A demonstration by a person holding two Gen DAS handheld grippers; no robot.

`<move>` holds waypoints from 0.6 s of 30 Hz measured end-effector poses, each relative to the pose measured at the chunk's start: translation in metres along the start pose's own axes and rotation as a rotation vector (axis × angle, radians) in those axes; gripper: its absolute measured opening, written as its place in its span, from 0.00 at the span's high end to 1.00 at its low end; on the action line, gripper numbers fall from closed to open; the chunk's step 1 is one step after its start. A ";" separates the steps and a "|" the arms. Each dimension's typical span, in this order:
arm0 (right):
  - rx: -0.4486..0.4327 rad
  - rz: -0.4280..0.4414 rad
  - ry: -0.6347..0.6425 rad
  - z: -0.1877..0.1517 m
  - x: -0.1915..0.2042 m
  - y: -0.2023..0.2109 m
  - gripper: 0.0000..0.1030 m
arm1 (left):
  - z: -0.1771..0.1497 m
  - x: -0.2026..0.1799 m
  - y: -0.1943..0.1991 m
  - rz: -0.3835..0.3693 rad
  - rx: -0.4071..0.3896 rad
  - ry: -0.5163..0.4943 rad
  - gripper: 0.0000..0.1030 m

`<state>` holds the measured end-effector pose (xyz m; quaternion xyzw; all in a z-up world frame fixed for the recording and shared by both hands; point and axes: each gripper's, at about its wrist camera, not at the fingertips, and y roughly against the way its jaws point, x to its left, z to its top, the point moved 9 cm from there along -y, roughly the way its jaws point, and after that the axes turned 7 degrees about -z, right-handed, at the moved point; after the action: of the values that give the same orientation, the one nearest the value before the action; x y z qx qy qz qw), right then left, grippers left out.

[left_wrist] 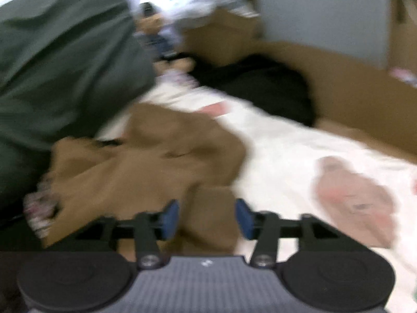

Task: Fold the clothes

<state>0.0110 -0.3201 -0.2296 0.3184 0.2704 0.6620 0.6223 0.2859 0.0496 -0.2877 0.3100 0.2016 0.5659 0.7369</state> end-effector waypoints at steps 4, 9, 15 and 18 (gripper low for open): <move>0.015 -0.006 -0.001 -0.004 -0.001 -0.003 0.00 | -0.005 0.016 -0.010 0.064 0.014 -0.028 0.36; 0.017 -0.009 0.007 -0.006 -0.001 -0.004 0.00 | -0.012 0.031 -0.023 0.123 0.056 -0.032 0.35; 0.031 -0.013 0.018 -0.010 0.000 -0.007 0.00 | -0.012 0.035 -0.034 0.097 0.080 -0.005 0.40; 0.033 -0.012 0.020 -0.010 0.001 -0.008 0.00 | -0.012 0.039 -0.035 0.059 0.115 0.032 0.73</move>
<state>0.0084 -0.3177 -0.2424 0.3204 0.2895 0.6569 0.6181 0.3134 0.0837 -0.3182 0.3486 0.2364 0.5798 0.6974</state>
